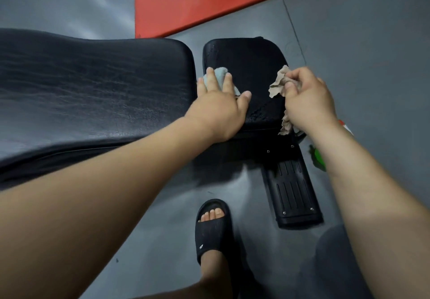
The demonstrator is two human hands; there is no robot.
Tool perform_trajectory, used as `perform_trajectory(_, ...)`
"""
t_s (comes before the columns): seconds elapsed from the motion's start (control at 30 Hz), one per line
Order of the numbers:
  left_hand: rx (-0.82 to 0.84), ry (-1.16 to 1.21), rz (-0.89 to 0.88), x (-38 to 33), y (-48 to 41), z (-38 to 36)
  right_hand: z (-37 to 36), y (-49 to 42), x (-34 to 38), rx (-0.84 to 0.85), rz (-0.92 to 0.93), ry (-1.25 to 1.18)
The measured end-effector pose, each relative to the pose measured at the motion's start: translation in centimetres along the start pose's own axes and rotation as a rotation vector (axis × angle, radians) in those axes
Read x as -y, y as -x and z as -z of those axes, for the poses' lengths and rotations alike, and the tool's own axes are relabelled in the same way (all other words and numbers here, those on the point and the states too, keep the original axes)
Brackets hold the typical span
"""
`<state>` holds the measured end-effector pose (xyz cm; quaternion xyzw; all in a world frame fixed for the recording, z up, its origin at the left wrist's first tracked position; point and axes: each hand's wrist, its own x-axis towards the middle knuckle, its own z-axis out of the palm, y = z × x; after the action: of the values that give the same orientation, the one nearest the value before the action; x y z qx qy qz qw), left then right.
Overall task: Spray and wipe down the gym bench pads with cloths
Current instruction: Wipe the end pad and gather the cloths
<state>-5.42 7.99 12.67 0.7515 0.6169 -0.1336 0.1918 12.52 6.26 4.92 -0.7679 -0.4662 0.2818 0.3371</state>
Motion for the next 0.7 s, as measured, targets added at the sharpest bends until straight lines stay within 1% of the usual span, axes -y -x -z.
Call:
perform_trajectory(0.07,-0.003,0.068,0.050,-0.2,-1.2,0.2,0.1,-0.3,-0.2,0.009,0.003,-0.005)
perform_trajectory(0.13,-0.010,0.079,0.070,-0.3,-2.6,0.3,0.1,-0.5,-0.4,0.014,0.011,-0.010)
perform_trajectory(0.27,-0.071,0.015,0.048,0.2,-5.1,0.3,0.4,-0.6,-0.5,0.029,0.029,-0.036)
perform_trajectory(0.37,-0.102,-0.038,0.030,0.5,-7.6,1.0,0.9,-0.6,-0.6,0.049,0.028,-0.102)
perform_trajectory(0.5,-0.119,-0.047,0.032,0.4,-10.0,2.1,1.4,-0.4,-0.7,0.030,0.025,-0.202)
perform_trajectory(0.6,-0.137,-0.105,-0.010,0.9,-11.8,2.7,1.8,-0.3,-1.0,0.023,-0.004,-0.255)
perform_trajectory(0.7,-0.149,-0.136,-0.093,1.3,-13.9,3.8,2.7,-0.3,-1.2,-0.003,-0.041,-0.316)
